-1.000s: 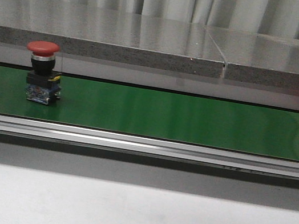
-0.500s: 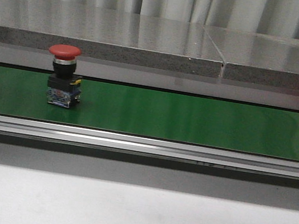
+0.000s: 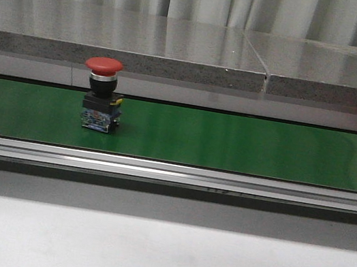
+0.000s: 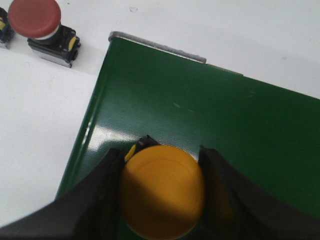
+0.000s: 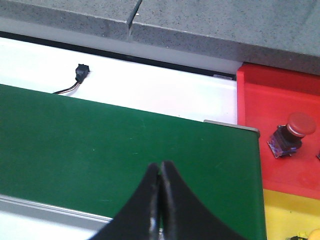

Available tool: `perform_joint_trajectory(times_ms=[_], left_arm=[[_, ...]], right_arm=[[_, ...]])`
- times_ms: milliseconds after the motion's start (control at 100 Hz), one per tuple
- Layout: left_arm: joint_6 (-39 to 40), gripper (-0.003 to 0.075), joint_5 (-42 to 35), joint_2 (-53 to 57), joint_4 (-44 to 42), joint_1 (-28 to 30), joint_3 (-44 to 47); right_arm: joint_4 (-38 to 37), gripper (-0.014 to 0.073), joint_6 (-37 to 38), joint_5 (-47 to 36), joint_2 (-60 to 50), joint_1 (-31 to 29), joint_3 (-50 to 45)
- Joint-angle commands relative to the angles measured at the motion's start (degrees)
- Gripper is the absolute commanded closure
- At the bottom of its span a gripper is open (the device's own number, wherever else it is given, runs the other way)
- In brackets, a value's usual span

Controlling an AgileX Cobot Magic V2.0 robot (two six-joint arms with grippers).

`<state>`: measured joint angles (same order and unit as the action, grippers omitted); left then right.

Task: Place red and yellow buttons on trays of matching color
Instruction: 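Move the left gripper onto a yellow button and grasp it, then set the yellow button on the green belt and open the left gripper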

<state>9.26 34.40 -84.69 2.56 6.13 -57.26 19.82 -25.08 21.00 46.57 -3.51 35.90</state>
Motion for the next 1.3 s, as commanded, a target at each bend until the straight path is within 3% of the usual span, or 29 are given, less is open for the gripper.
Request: perform_joint_trajectory(times_ms=[0,80,170,240,410,480,820,950,1290], left_arm=[[-0.1,0.0739,-3.4,1.0,0.3,-0.4,-1.4],[-0.1,0.0727,-3.3,0.9,0.3,-0.4,-1.4],[-0.1,0.0644,-3.2,0.9,0.4,-0.4,-1.4],[-0.1,0.0522,-2.5,0.9,0.4,-0.4,-1.4],[-0.7,0.0106,-2.2,0.9,0.4,-0.4,-1.4],[-0.9,0.0028,-2.2,1.1,0.4,-0.4,-1.7],[-2.5,0.0069,-3.3,1.2,0.7,-0.4,-9.1],[-5.5,0.0069,-3.4,2.2,4.5,-0.8,-11.3],[-7.2,0.0069,-5.3,11.6,5.6,-8.6,-10.2]], right_arm=[[0.5,0.0661,-0.6,-3.7,-0.8,0.1,1.5],[0.5,0.0661,-0.6,-3.7,-0.8,0.1,1.5],[0.5,0.0661,-0.6,-3.7,-0.8,0.1,1.5],[0.5,0.0661,-0.6,-3.7,-0.8,0.1,1.5],[0.5,0.0661,-0.6,-3.7,-0.8,0.1,1.5],[0.5,0.0661,-0.6,-3.7,-0.8,0.1,1.5],[0.5,0.0661,-0.6,-3.7,-0.8,0.1,1.5],[0.5,0.0661,-0.6,-3.7,-0.8,0.1,1.5],[0.5,0.0661,-0.6,-3.7,-0.8,0.1,1.5]])
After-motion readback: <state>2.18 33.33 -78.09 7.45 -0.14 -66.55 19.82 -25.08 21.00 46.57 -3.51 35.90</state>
